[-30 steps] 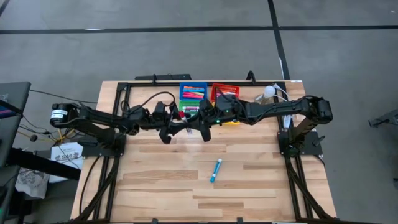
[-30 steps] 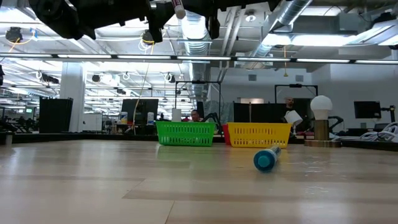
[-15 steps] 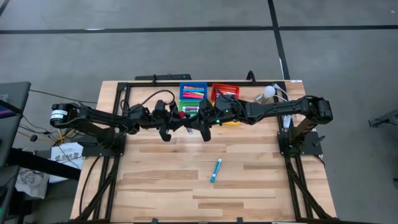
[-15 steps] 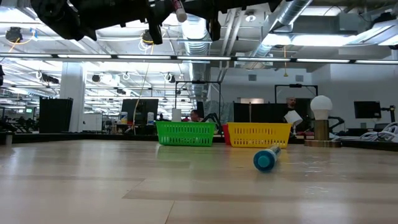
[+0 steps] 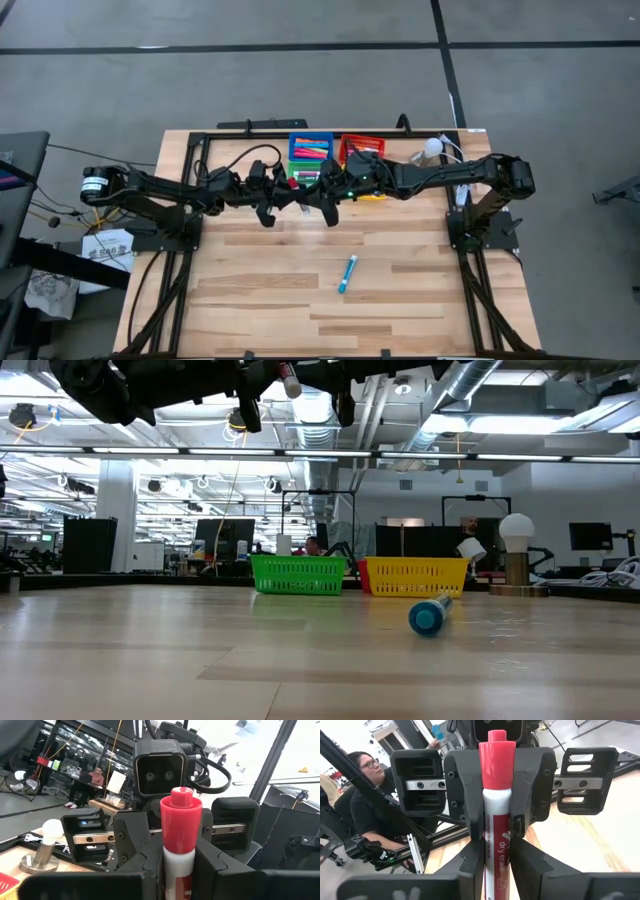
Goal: Pick & Place Markers
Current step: Put the large red marker into the green basket
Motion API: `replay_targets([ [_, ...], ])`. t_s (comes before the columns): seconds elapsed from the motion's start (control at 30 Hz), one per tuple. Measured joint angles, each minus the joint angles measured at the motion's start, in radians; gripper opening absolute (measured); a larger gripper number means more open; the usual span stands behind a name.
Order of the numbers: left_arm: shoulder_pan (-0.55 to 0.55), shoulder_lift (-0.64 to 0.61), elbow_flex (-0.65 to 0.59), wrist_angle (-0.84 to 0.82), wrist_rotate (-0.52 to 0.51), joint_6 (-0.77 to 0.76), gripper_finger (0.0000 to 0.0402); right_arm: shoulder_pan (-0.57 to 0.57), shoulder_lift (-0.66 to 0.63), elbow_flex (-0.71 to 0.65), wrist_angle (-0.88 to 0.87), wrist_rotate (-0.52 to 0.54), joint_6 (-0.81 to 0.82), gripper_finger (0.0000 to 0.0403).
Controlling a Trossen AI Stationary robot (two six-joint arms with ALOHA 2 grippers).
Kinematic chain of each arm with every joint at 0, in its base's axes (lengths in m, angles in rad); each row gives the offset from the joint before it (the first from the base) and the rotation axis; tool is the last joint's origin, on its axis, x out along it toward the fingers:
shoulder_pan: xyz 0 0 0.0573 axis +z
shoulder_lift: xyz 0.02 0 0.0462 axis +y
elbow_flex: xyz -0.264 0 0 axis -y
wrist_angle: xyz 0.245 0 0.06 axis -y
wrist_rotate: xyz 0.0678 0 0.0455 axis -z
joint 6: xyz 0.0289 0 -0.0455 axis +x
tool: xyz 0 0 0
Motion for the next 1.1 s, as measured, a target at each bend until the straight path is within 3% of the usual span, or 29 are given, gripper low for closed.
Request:
replay_targets([
  [0.23, 0.015, 0.000, 0.000, -0.006, 0.004, 0.002, 0.0060, -0.017, 0.000, 0.000, -0.005, -0.050, -0.008, 0.0085],
  [0.57, 0.028, 0.000, -0.001, -0.071, 0.008, 0.002, 0.0060, -0.087, 0.000, 0.000, -0.115, -0.261, -0.016, 0.0163],
  [0.73, 0.048, -0.002, -0.001, -0.098, 0.000, 0.006, 0.0060, -0.133, 0.000, 0.000, -0.212, -0.281, -0.048, 0.0183],
  [1.1, 0.164, -0.084, -0.002, -0.496, 0.005, 0.127, 0.0060, -0.169, 0.000, 0.000, -0.296, -0.375, -0.206, 0.0176],
])
